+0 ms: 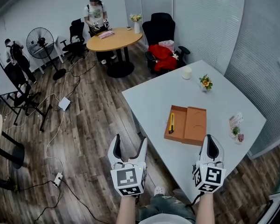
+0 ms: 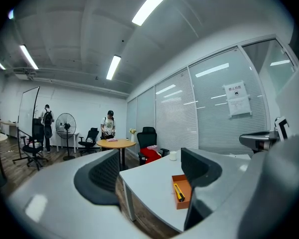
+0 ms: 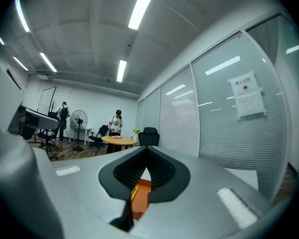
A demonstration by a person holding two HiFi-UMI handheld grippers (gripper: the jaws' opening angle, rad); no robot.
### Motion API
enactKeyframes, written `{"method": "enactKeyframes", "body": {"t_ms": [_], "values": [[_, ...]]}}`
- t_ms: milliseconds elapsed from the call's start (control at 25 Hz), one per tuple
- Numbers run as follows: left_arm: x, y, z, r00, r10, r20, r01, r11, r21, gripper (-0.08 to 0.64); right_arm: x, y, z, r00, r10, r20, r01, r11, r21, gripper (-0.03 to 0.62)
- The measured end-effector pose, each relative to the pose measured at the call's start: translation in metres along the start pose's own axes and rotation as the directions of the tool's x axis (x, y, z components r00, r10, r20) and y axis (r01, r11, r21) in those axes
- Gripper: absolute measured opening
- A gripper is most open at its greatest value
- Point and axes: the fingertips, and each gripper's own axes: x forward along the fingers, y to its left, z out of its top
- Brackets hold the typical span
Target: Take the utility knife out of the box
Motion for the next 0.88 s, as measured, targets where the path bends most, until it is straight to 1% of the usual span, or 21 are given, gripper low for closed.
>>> {"method": "enactKeyframes", "body": {"t_ms": [240,520,880], "values": [[0.035,-0.005,-0.001,1.000,-0.008,-0.018,0.008,1.000,0.004,0.376,0.035,-0.011,-0.008,1.000,-0.001,-0.020,0.001,1.000,0.002,0.026],[0.066,-0.008,-0.007,0.999,-0.016,-0.040,0.016,1.000,0.005,0.376,0.063,-0.017,-0.018,0.999,-0.004,-0.045,0.005,1.000,0.012,0.026],[0.109,-0.001,-0.019,0.996,-0.047,-0.074,0.047,0.999,-0.003,0.376,0.097,-0.018,-0.034,0.996,-0.033,-0.088,0.034,0.999,0.008,0.026]]}}
